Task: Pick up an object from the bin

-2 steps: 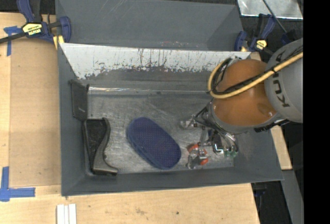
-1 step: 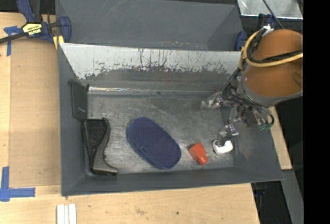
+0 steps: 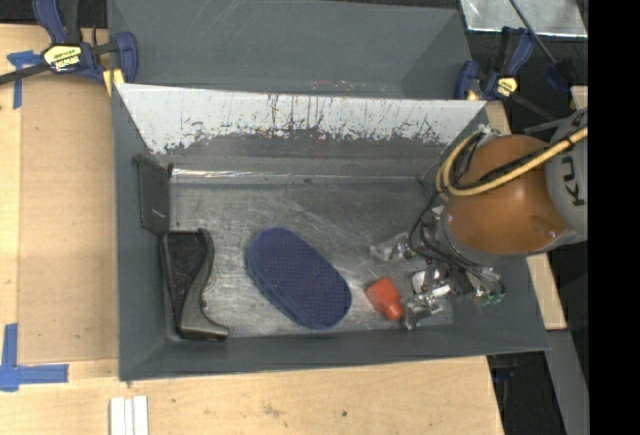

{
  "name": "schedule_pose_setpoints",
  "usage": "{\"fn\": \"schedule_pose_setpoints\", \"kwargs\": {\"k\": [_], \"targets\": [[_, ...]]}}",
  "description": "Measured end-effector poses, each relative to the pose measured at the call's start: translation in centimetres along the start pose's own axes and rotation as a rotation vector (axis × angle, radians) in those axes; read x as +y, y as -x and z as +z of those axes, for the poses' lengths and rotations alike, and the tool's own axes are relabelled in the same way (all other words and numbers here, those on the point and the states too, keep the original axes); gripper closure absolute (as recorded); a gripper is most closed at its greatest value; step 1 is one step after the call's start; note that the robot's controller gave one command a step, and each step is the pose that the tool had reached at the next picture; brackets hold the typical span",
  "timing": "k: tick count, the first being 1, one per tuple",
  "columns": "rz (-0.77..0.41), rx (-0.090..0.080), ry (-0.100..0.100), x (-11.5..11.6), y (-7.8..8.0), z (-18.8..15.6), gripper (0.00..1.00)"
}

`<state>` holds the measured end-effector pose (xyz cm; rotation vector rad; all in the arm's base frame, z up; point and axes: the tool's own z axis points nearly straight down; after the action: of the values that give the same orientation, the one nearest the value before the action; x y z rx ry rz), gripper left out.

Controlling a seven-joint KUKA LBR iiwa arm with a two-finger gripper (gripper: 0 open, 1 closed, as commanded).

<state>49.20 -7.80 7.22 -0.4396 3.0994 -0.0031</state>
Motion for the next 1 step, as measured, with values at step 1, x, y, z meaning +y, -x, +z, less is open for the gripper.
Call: {"fn": "schedule_pose_setpoints", "kwargs": {"k": [1], "targets": [[-0.073,-0.002,-0.004,2.11,0.35,-0.16,0.00]]}}
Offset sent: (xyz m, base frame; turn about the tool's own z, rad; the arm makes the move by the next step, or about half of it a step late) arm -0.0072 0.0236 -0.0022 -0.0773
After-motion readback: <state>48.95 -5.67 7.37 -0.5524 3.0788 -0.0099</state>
